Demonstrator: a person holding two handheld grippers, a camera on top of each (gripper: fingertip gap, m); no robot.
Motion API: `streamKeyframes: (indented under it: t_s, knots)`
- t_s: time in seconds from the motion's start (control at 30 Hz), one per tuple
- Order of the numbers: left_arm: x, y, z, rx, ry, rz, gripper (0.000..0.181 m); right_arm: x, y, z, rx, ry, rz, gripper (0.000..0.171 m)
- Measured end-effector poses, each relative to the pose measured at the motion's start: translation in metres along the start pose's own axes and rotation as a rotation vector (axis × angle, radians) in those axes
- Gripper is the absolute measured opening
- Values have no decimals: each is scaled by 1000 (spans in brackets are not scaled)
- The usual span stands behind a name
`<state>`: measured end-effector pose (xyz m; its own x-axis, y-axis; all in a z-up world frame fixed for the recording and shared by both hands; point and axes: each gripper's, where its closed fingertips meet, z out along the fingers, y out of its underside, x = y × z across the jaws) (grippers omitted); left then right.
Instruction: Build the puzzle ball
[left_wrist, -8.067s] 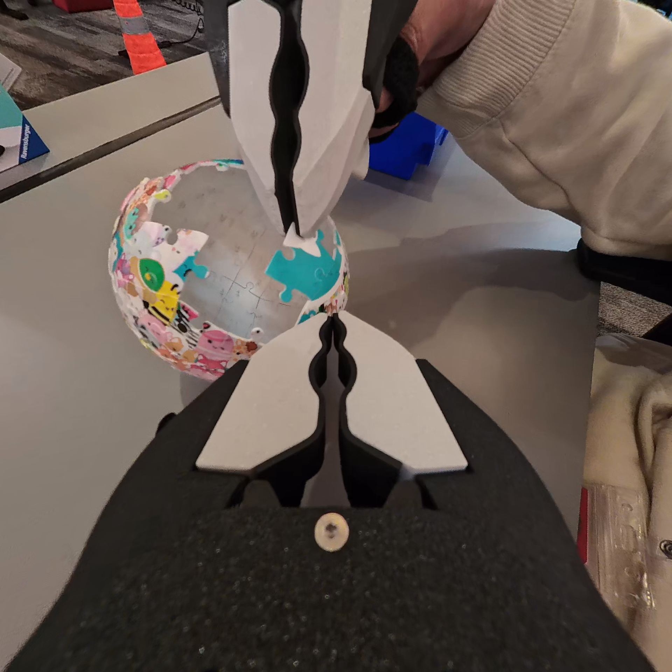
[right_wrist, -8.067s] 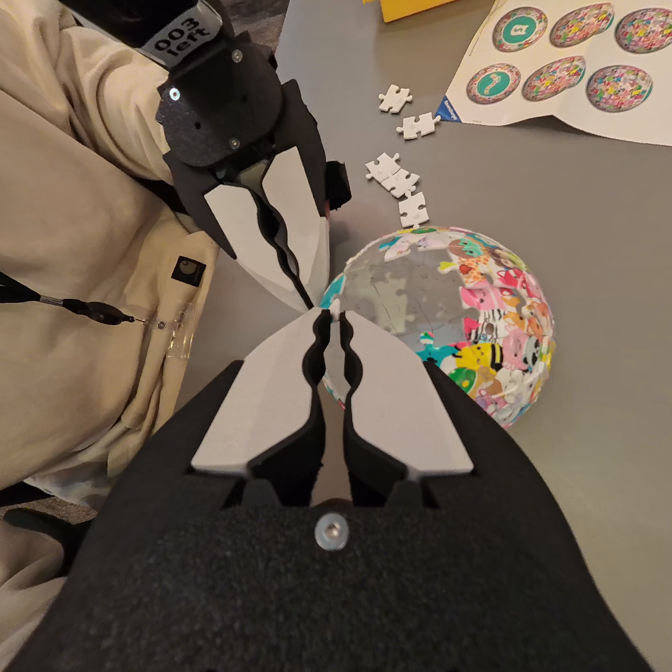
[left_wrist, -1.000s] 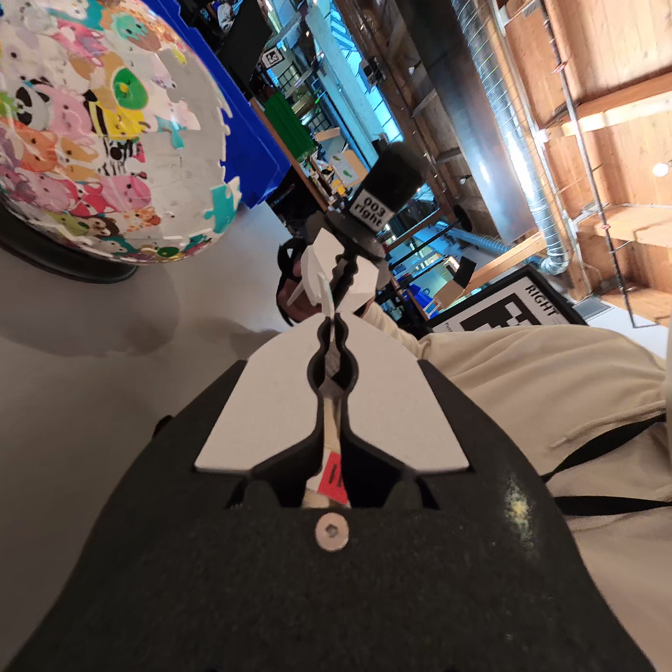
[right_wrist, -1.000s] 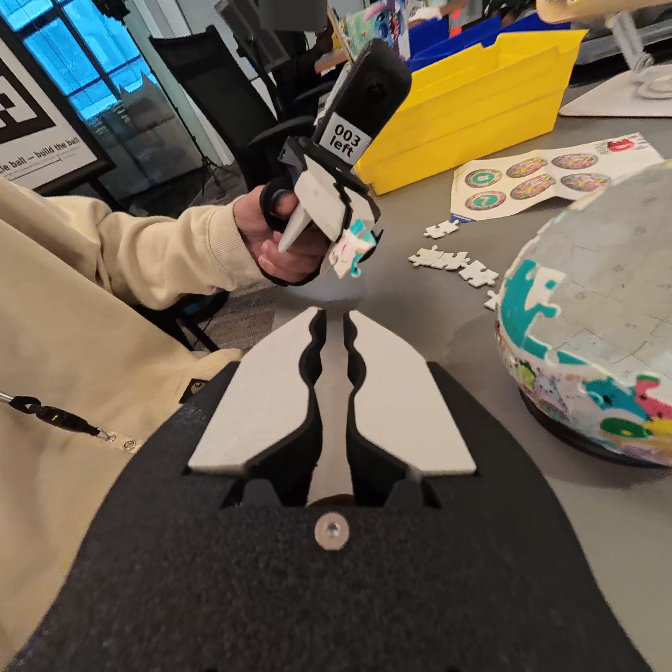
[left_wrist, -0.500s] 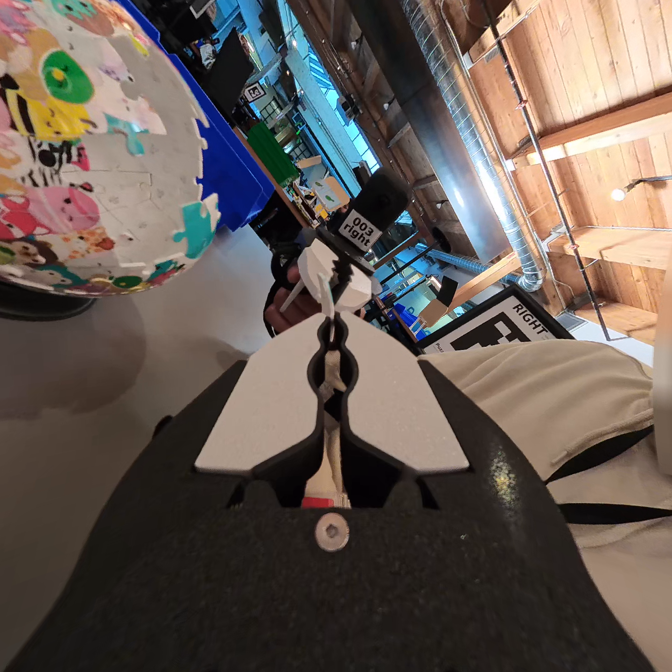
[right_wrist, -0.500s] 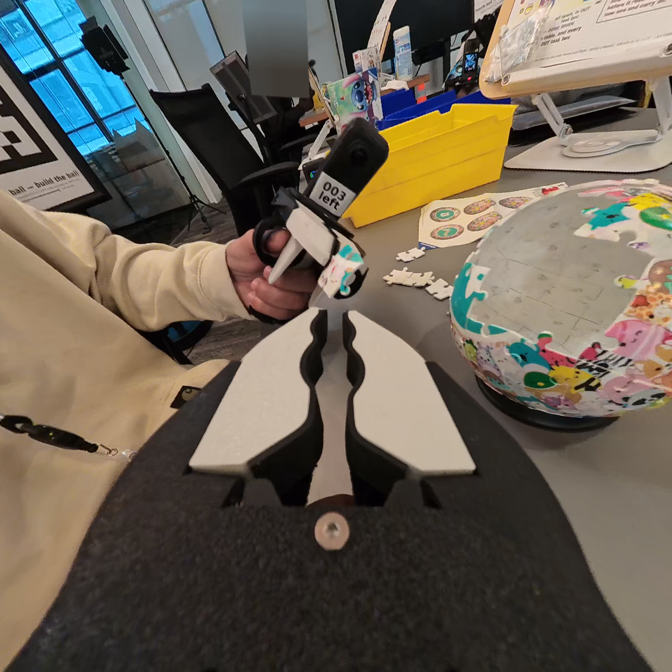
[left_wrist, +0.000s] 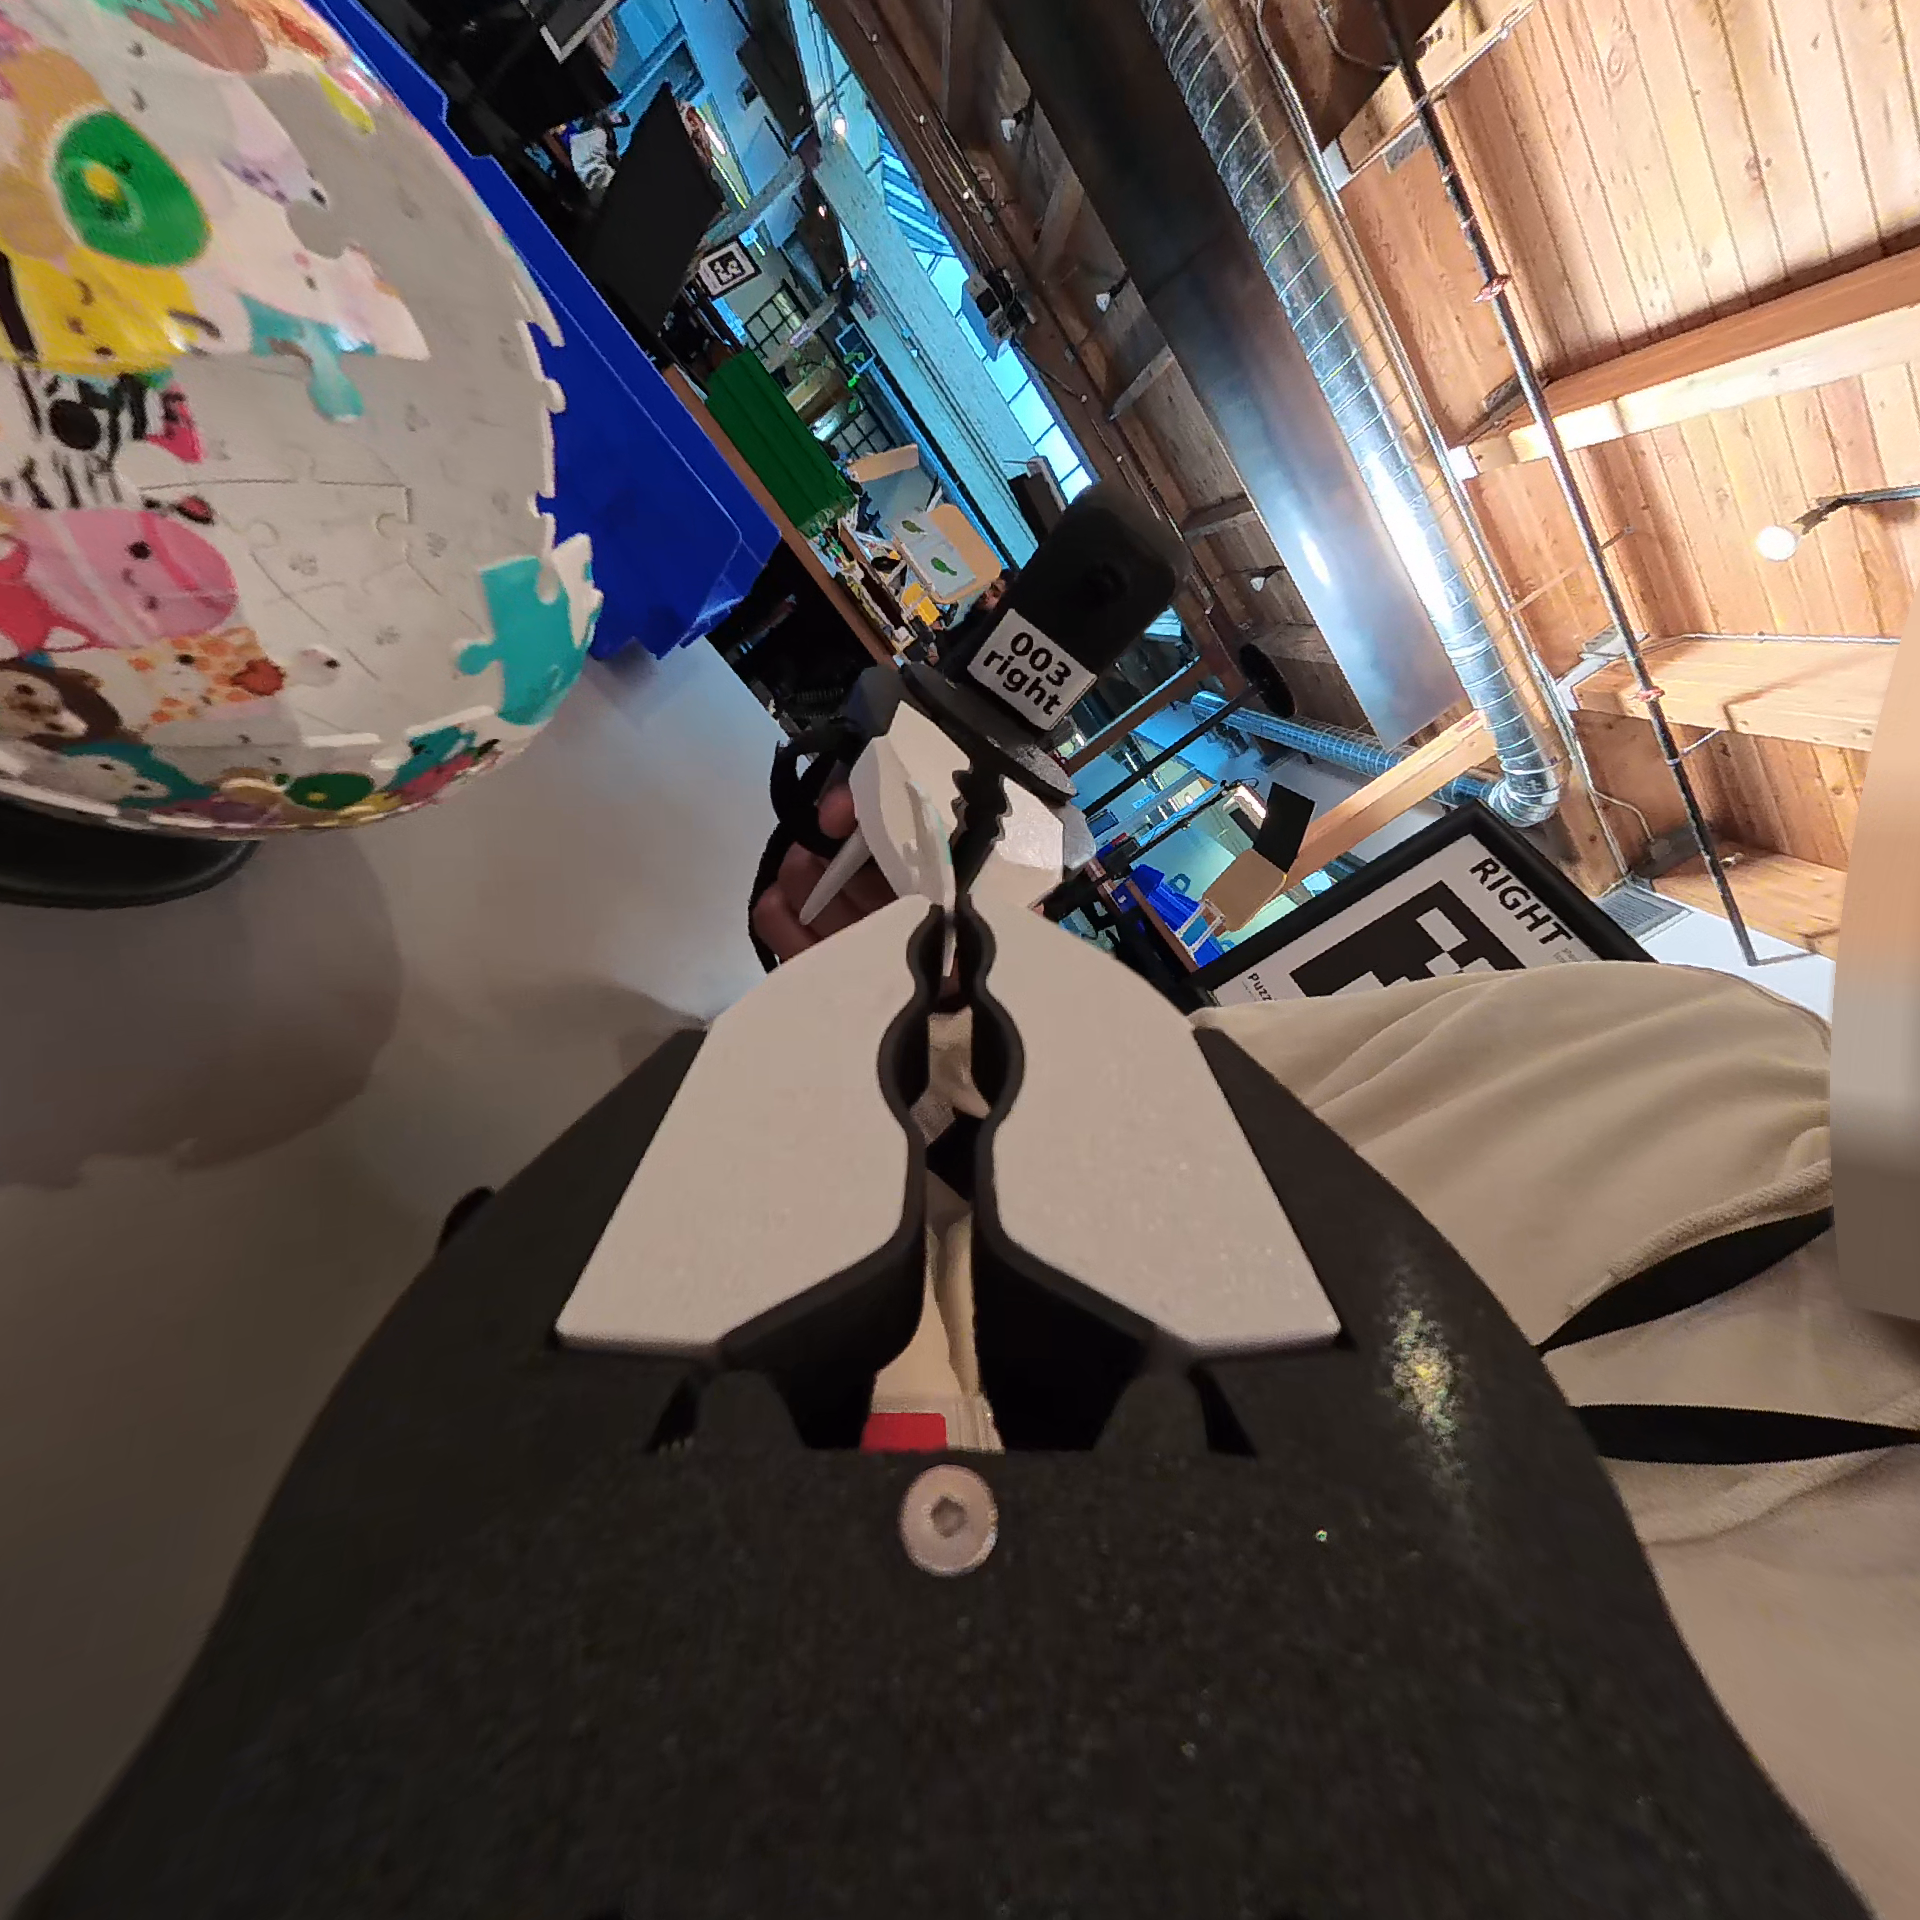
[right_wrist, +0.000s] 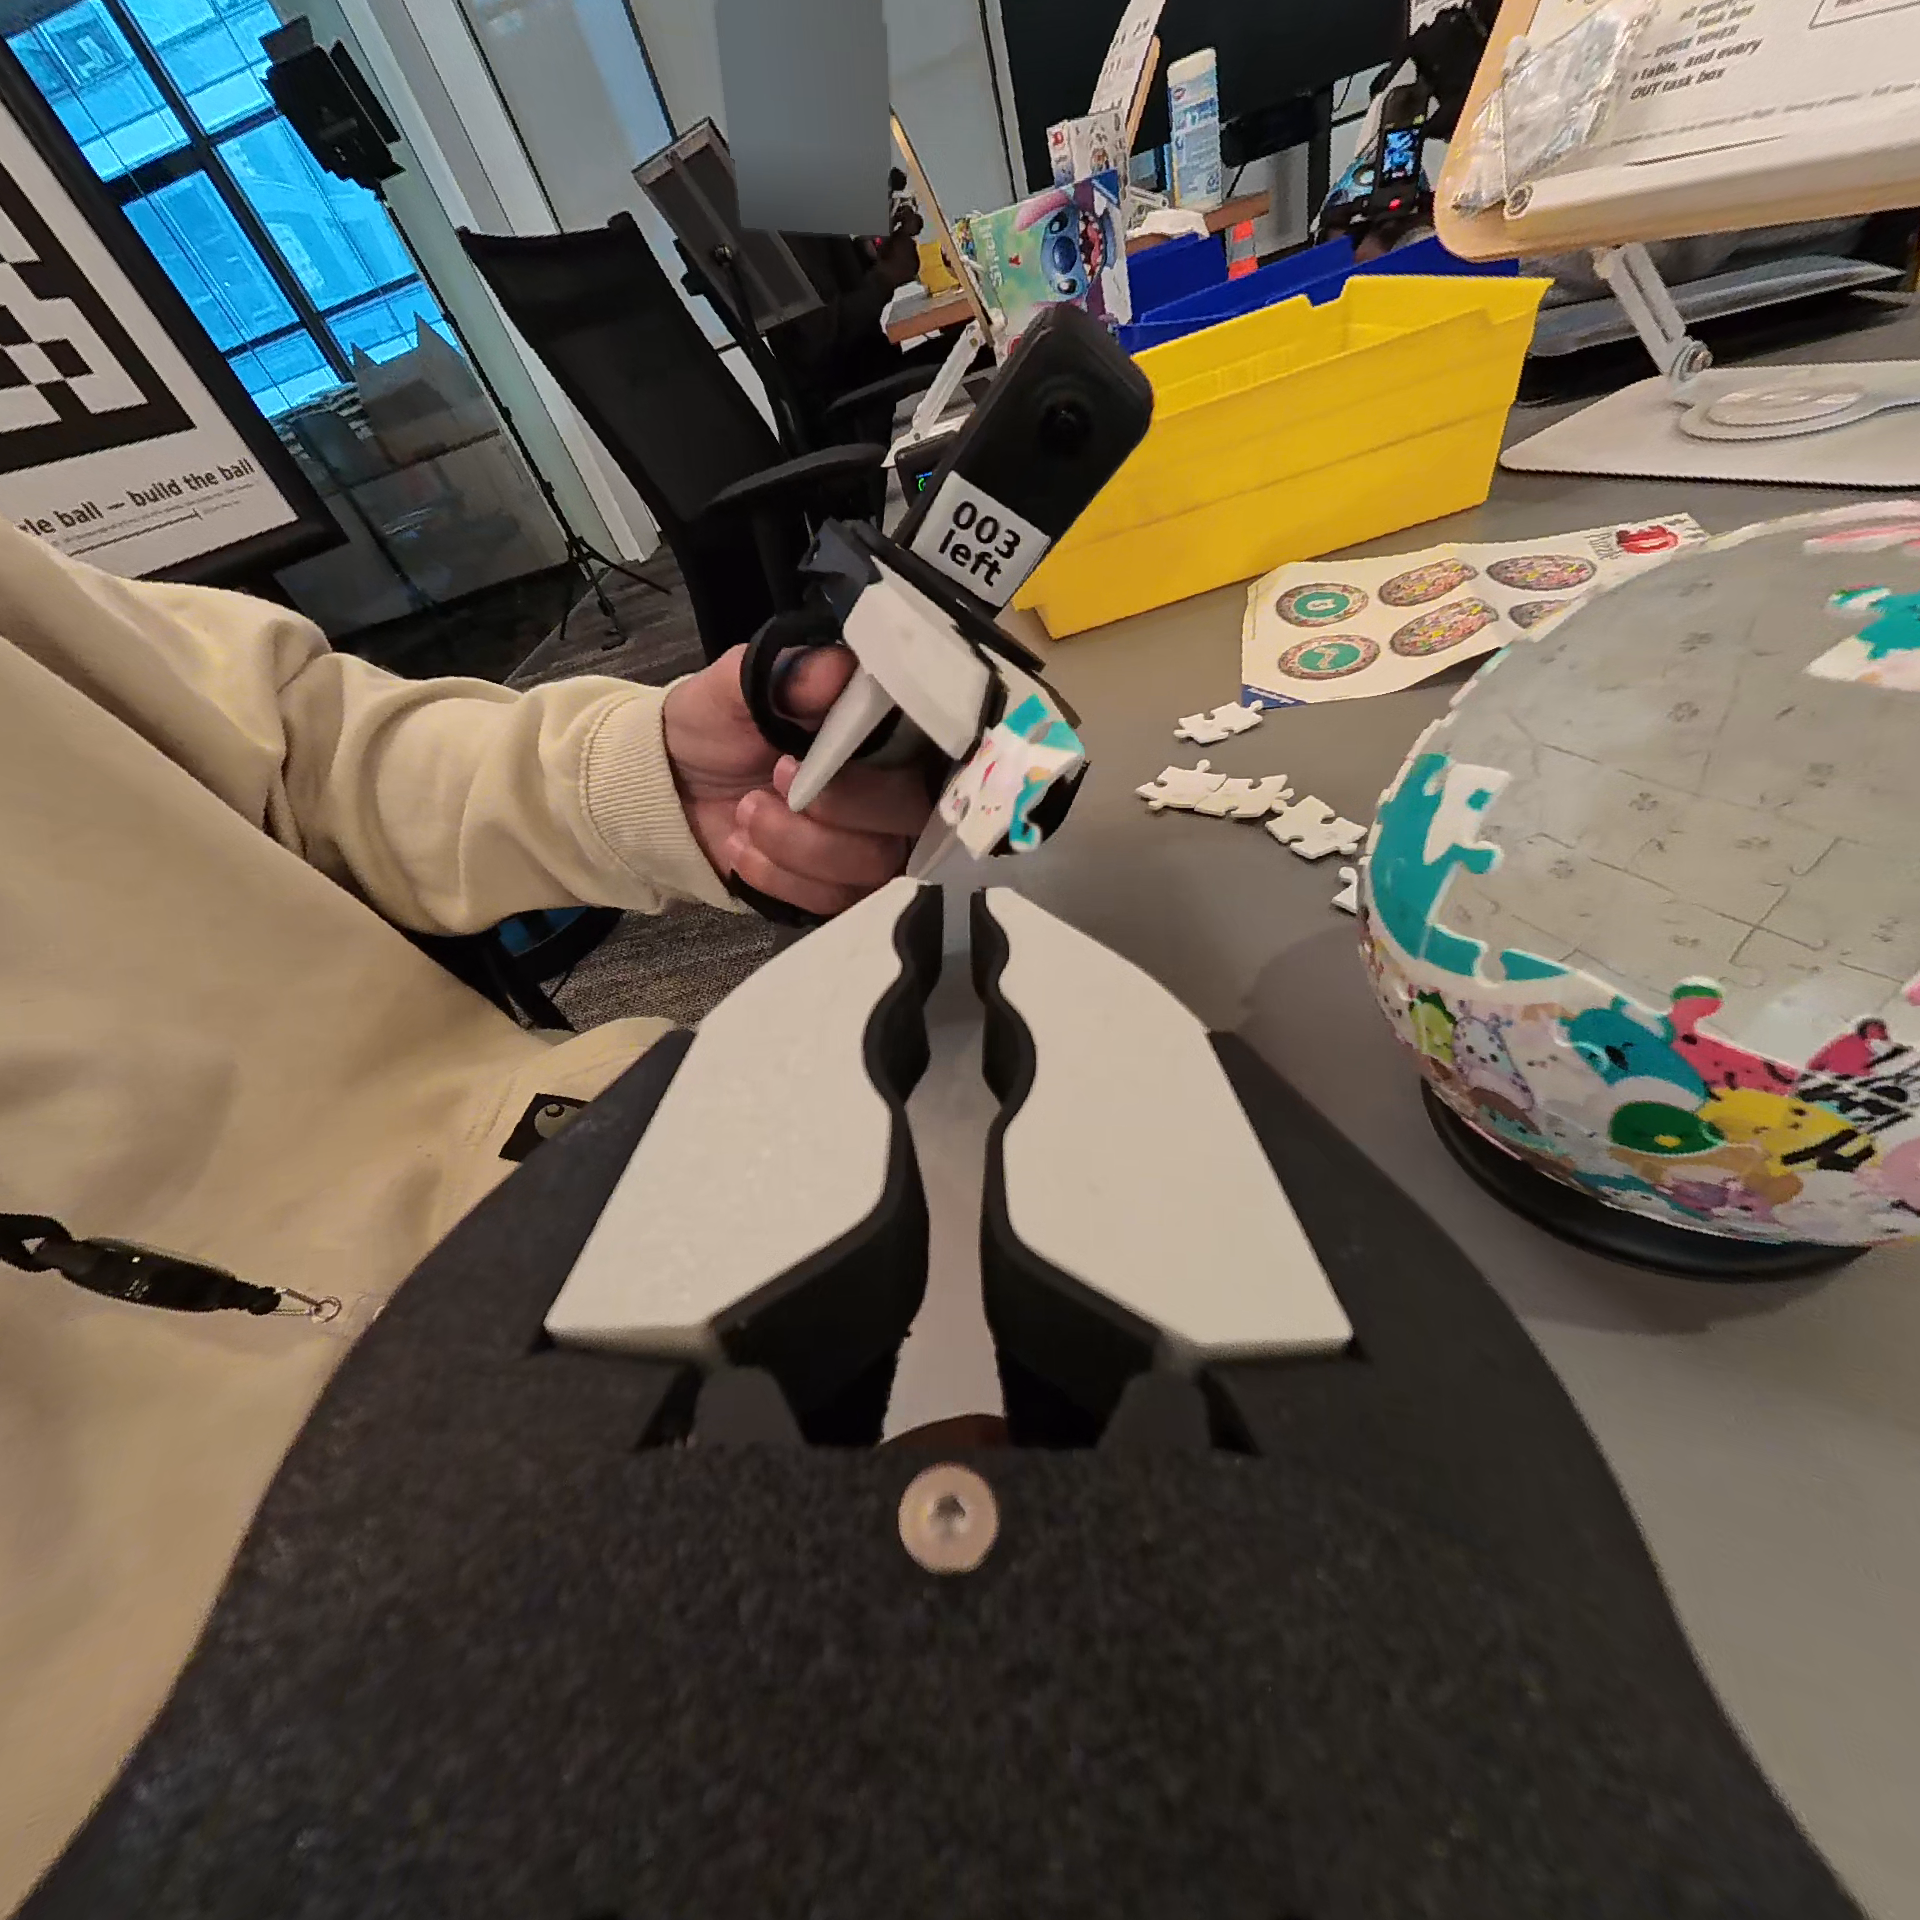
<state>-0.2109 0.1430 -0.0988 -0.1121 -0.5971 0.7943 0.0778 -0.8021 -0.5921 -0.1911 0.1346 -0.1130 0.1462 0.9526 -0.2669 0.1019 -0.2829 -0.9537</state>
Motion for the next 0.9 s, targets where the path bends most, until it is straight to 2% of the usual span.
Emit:
streamKeyframes:
  t_s: [0.63,0.9]
  knots:
    - [17,4,4,-22,77,34,1,-9,-14,2,102,-82,107,5]
    - [19,5,5,-26,94,23,1,-10,-16,-1,121,-107,147,0]
